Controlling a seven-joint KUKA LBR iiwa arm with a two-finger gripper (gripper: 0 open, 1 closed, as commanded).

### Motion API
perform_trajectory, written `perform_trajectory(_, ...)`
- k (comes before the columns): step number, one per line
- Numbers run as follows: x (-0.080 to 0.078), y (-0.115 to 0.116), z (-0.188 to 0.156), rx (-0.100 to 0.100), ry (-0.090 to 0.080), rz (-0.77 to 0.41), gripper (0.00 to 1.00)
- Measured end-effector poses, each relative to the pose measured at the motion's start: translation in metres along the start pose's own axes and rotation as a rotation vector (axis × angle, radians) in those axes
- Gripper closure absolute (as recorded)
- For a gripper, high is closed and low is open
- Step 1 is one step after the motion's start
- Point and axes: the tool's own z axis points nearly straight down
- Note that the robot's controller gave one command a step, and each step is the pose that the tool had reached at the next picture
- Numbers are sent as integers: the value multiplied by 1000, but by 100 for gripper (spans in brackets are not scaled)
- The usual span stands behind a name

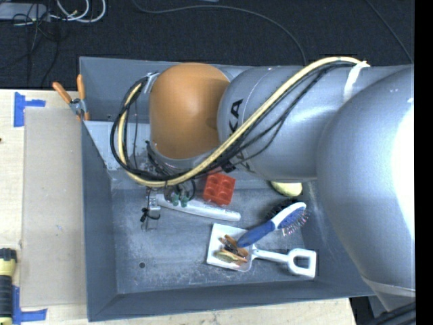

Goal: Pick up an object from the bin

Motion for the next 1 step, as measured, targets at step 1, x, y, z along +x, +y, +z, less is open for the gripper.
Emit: perform_trajectory(1,-1,-1,-5,-1,-6,5,0)
